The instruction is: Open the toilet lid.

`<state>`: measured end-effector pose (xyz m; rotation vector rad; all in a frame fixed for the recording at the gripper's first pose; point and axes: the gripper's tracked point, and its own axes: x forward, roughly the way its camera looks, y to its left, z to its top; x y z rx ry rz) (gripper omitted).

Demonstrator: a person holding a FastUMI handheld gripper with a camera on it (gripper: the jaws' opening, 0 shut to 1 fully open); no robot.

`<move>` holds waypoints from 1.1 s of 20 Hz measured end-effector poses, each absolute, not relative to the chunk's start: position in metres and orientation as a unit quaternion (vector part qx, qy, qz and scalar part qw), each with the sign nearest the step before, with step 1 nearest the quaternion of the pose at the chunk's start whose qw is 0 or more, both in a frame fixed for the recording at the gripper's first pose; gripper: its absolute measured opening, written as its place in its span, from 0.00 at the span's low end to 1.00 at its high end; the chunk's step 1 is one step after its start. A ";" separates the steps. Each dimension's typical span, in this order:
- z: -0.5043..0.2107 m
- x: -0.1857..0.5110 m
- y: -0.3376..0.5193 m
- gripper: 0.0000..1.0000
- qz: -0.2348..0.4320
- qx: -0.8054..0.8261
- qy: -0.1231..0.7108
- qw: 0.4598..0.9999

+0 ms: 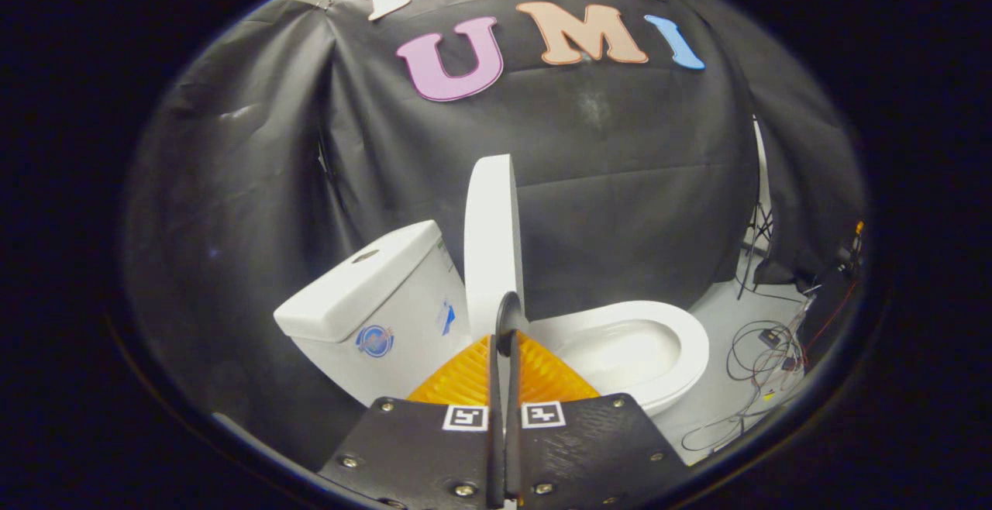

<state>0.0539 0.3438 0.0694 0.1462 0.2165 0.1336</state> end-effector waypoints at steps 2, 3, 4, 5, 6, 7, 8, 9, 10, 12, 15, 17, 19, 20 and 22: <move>0.070 0.052 0.347 0.02 0.070 0.071 0.106 0.989; 0.071 0.053 0.349 0.02 0.073 0.071 0.107 0.989; 0.071 0.052 0.352 0.02 0.074 0.071 0.107 0.989; 0.072 0.052 0.353 0.02 0.076 0.070 0.108 0.989; 0.072 0.052 0.355 0.02 0.077 0.072 0.107 0.989; 0.072 0.052 0.356 0.02 0.078 0.074 0.107 0.988; 0.071 0.052 0.358 0.02 0.079 0.074 0.107 0.988; 0.072 0.053 0.360 0.02 0.080 0.073 0.106 0.988; 0.072 0.052 0.362 0.02 0.082 0.073 0.106 0.988; 0.070 0.053 0.368 0.02 0.087 0.074 0.106 0.988; 0.071 0.051 0.375 0.02 0.094 0.071 0.105 0.987; 0.071 0.051 0.379 0.02 0.098 0.069 0.103 0.987; 0.070 0.051 0.384 0.03 0.102 0.065 0.102 0.987; 0.069 0.051 0.386 0.03 0.104 0.064 0.101 0.987; 0.069 0.049 0.391 0.03 0.110 0.064 0.102 0.987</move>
